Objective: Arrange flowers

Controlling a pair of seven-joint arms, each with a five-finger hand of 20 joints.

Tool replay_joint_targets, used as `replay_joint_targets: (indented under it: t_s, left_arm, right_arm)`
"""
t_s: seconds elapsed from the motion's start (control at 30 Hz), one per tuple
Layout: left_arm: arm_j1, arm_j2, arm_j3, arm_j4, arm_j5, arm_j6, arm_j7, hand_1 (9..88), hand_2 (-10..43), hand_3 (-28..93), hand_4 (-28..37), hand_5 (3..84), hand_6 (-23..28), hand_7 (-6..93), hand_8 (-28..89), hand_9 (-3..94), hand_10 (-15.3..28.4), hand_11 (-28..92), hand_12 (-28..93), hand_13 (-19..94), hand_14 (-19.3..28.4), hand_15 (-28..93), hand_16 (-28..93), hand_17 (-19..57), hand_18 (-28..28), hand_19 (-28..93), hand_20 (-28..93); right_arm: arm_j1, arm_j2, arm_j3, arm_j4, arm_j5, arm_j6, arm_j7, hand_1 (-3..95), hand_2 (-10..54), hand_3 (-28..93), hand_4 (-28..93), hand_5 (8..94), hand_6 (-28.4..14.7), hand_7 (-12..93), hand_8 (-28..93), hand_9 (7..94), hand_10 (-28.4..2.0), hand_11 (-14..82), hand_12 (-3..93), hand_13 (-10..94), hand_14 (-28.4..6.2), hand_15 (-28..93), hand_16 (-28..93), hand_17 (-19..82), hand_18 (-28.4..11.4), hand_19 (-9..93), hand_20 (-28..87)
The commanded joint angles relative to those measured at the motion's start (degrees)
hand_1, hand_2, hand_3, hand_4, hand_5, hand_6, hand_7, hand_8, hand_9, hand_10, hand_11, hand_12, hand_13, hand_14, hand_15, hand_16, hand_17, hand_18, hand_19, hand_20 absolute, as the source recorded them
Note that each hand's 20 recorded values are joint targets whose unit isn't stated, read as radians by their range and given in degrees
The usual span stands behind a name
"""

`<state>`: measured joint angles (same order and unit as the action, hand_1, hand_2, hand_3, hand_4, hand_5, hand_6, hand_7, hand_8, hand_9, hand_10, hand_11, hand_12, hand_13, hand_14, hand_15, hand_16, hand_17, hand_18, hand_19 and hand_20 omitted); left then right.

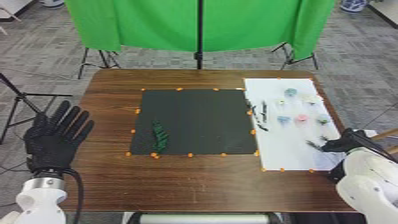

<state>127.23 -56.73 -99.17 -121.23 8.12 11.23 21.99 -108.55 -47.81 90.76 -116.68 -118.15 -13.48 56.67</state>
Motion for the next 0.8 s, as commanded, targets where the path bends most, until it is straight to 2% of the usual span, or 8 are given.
replay_joint_targets:
  t_s: [0.03,0.17,0.2,0.4,0.53,0.6,0.67,0.8]
  left_arm:
    - [0.8,-0.60,0.49,0.30,-0.29,0.38,-0.52,23.7,13.0,74,-28.3,42.1,7.5,12.1,-9,35.0,14.7,22,10,26,14.4,31,-6,-3.6,12.5,27,12]
    - [0.9,-0.70,0.45,0.27,-0.35,0.37,-0.64,23.7,13.1,74,-28.3,42.2,7.6,12.4,-9,35.1,14.8,22,10,26,14.3,31,-6,-3.6,12.5,27,12]
    - [0.8,-0.72,0.42,0.30,-0.43,0.37,-0.65,23.7,13.1,74,-28.3,42.3,7.7,12.3,-9,35.1,14.8,22,10,26,14.3,31,-6,-3.7,12.5,27,12]
    - [0.7,-0.58,0.35,0.49,-0.77,0.28,-1.09,23.7,13.2,74,-28.3,42.5,7.7,12.4,-9,35.1,14.7,22,10,26,14.3,31,-6,-3.6,12.5,27,12]
    - [0.8,-0.42,0.26,0.55,-0.74,0.00,-1.37,23.7,13.2,74,-28.3,42.5,7.6,12.5,-9,35.1,14.7,22,10,26,14.4,31,-6,-3.7,12.6,27,12]
    - [0.6,-0.35,0.25,0.62,-0.87,-0.06,-1.45,23.7,13.2,74,-28.3,42.5,7.6,12.5,-9,35.1,14.7,22,10,26,14.4,31,-6,-3.7,12.6,27,12]
    - [0.7,-0.27,0.26,0.58,-0.87,-0.05,-1.31,23.7,13.2,74,-28.3,42.5,7.6,12.5,-9,35.1,14.8,22,10,26,14.4,31,-6,-3.7,12.6,27,12]
    - [0.6,-0.26,0.18,0.58,-0.98,-0.13,-1.24,23.7,13.3,74,-28.3,42.6,7.6,12.5,-9,35.1,14.7,22,10,26,14.4,31,-6,-3.8,12.6,27,12]
  right_arm:
    - [0.7,0.9,-1.6,2.7,-3.1,4.9,-0.9,42.3,-9.5,78,-28,63.2,-4.5,22,-12,54.4,-22.7,15.7,17.9,36,-22.4,46,11,8,-26.7,53,14]
    - [0.3,0.9,-2.0,3.2,-4.1,6.1,-0.8,45.1,-9.5,78,-28,67.2,-2.4,24,-12,58.3,-20.6,17.1,17.9,39,-21.2,47,12,9,-26.0,53,14]
    - [0.2,0.9,-2.0,3.2,-4.2,6.1,-0.7,46.7,-9.5,77,-28,67.9,-2.2,25,-7,59.2,-20.3,17.5,18.0,40,-20.8,47,12,9,-25.7,53,14]
    - [-0.2,1.1,-3.4,3.8,-5.6,5.3,-1.1,47.4,-9.5,77,-28,67.5,-2.9,29,3,59.6,-20.2,18.9,19.1,40,-20.3,47,13,9,-25.3,53,14]
    - [-0.3,1.7,-5.2,4.6,-7.8,6.6,-1.7,45.9,-9.5,77,-28,65.5,-3.2,34,5,58.4,-20.1,24.8,22.3,40,-20.2,49,13,9,-25.1,53,14]
    - [-0.5,1.9,-5.6,4.8,-8.4,7.8,-1.9,52.9,-9.5,68,-28,66.3,-1.9,41,11,59.6,-19.3,31.5,24.7,42,-19.5,52,14,10,-24.8,53,14]
    - [-0.6,2.0,-5.8,4.9,-8.8,8.3,-2.1,55.8,-9.5,67,-28,71.0,-1.4,42,14,62.5,-17.7,35.6,26.1,45,-18.3,53,16,10,-24.3,53,14]
    - [-0.6,2.0,-5.6,4.7,-7.9,9.0,-2.2,57.3,-9.5,69,-28,74.0,-1.0,42,14,65.7,-15.9,30.2,33.8,46,-17.4,53,17,10,-24.1,52,14]
